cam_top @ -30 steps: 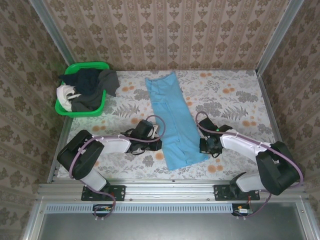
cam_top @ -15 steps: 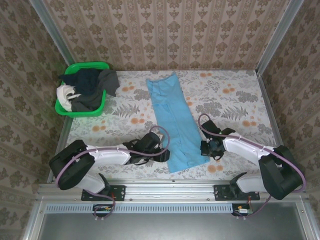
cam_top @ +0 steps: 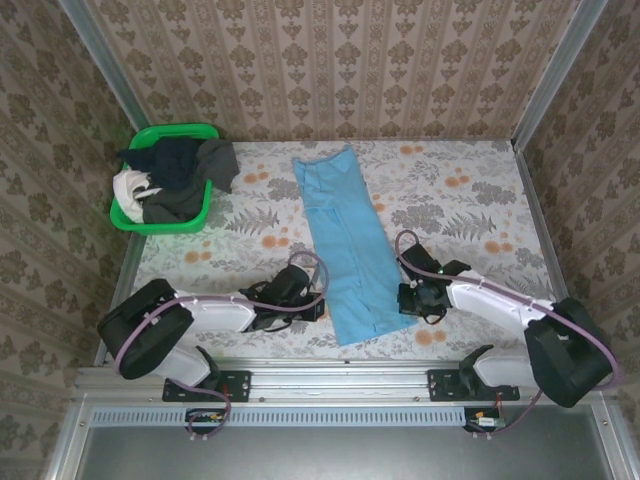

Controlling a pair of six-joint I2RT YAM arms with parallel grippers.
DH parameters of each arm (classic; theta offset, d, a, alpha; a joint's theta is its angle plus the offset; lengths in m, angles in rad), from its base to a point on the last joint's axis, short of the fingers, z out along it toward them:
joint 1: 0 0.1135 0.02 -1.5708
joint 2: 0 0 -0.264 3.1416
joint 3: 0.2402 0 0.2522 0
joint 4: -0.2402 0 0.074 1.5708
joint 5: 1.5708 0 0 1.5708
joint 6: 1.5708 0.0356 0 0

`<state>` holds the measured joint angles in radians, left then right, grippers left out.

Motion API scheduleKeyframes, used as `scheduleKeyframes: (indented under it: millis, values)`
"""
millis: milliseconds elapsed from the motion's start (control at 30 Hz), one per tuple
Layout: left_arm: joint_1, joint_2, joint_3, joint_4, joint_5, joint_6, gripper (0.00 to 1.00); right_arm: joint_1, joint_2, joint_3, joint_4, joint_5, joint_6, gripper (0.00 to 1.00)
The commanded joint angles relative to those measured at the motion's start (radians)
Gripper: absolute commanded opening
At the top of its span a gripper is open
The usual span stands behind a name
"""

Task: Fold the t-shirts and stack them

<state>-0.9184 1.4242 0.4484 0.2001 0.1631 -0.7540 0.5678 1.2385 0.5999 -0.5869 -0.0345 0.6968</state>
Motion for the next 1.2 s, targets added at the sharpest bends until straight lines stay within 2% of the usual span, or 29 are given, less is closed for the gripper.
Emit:
scheduleKeyframes:
  millis: [0, 67, 100, 200, 300, 400, 467, 667, 767, 933, 1033, 1133, 1167]
  values:
    - [0.002, -0.075, -0.01, -0.101, 0.032, 0.015, 0.24, 0.065, -0.038, -0.024, -0.046, 0.014, 0.106, 0.17]
    - [-0.034, -0.127, -0.011, -0.129, 0.011, -0.004, 0.4, 0.1, -0.049, -0.037, -0.035, 0.021, 0.145, 0.16]
    - [-0.062, -0.154, -0.01, -0.162, -0.012, -0.025, 0.52, 0.112, -0.052, -0.043, -0.034, 0.022, 0.159, 0.16]
    - [-0.166, -0.202, -0.015, -0.226, -0.092, -0.101, 0.62, 0.132, -0.063, -0.04, -0.081, 0.067, 0.168, 0.16]
    - [-0.281, -0.193, -0.011, -0.241, -0.159, -0.177, 0.65, 0.13, -0.083, -0.043, -0.113, 0.112, 0.161, 0.16]
    - [-0.344, -0.139, -0.015, -0.233, -0.168, -0.228, 0.61, 0.129, -0.094, -0.059, -0.085, 0.085, 0.155, 0.16]
    - [-0.373, -0.116, -0.033, -0.219, -0.186, -0.262, 0.62, 0.129, -0.09, -0.063, -0.077, 0.074, 0.144, 0.16]
    - [-0.392, -0.047, -0.034, -0.114, -0.19, -0.29, 0.62, 0.127, -0.083, -0.055, -0.09, 0.076, 0.119, 0.17]
    - [-0.395, -0.026, -0.029, -0.079, -0.185, -0.297, 0.56, 0.126, -0.097, -0.059, -0.102, 0.084, 0.116, 0.18]
    - [-0.398, -0.004, 0.016, -0.11, -0.175, -0.289, 0.43, 0.118, -0.12, -0.063, -0.111, 0.096, 0.106, 0.18]
    - [-0.398, 0.0, 0.049, -0.142, -0.181, -0.294, 0.39, 0.116, -0.126, -0.07, -0.109, 0.103, 0.106, 0.18]
    - [-0.388, 0.001, 0.063, -0.152, -0.19, -0.284, 0.24, 0.115, -0.132, -0.085, -0.095, 0.103, 0.108, 0.18]
    - [-0.381, 0.0, 0.068, -0.152, -0.193, -0.281, 0.23, 0.114, -0.135, -0.09, -0.09, 0.102, 0.11, 0.18]
